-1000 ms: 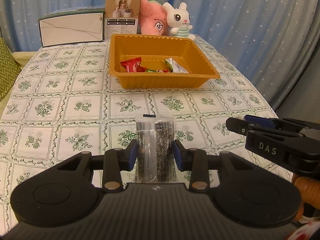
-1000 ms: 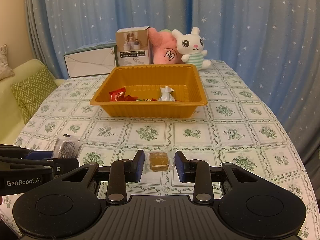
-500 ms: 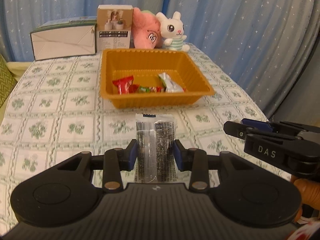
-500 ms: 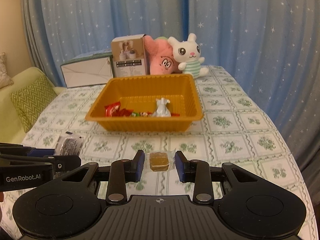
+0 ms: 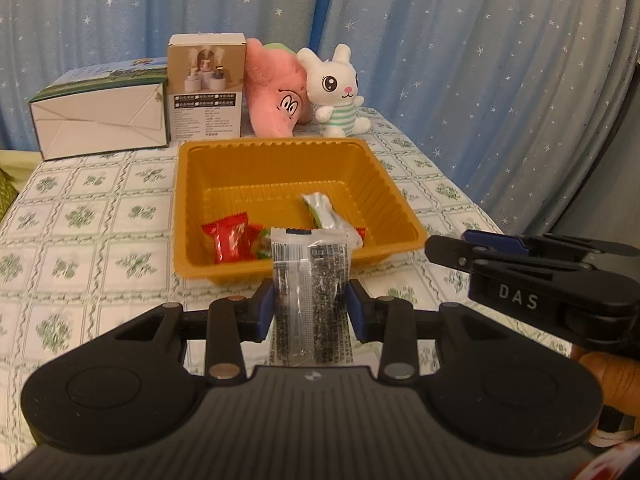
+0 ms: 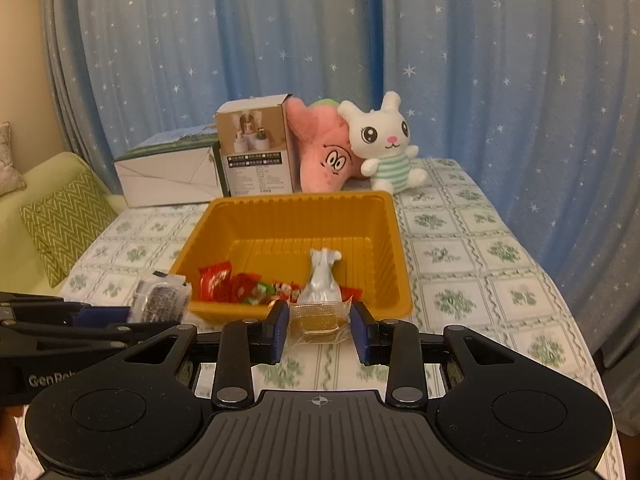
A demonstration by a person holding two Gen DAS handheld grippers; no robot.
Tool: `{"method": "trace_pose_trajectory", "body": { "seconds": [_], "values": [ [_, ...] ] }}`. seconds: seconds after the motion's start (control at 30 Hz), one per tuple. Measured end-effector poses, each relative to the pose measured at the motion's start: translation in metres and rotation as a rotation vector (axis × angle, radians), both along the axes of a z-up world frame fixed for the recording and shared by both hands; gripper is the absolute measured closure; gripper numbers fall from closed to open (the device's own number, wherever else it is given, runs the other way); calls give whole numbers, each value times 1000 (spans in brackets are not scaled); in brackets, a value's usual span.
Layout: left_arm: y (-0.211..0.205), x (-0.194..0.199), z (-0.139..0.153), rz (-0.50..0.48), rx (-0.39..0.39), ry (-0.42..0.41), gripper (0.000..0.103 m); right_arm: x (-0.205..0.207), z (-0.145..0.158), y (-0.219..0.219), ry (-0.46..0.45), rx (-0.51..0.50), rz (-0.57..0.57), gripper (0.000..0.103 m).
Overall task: Organize snacks
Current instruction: 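Carry the seaweed packet and brown candy over the orange tray with both tools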
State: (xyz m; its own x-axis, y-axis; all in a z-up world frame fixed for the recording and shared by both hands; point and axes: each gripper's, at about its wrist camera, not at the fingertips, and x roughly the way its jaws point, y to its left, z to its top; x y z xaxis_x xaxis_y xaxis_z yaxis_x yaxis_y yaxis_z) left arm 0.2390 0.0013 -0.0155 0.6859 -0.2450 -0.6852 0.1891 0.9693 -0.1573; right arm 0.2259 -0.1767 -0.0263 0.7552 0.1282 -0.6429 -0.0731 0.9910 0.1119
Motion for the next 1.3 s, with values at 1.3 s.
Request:
{"method": "trace_pose_trajectory", "body": {
  "seconds": [1.3],
  "values": [
    [6, 153, -18, 16, -2, 29, 68, 148, -24, -27, 95, 98, -53, 69]
  ]
}}
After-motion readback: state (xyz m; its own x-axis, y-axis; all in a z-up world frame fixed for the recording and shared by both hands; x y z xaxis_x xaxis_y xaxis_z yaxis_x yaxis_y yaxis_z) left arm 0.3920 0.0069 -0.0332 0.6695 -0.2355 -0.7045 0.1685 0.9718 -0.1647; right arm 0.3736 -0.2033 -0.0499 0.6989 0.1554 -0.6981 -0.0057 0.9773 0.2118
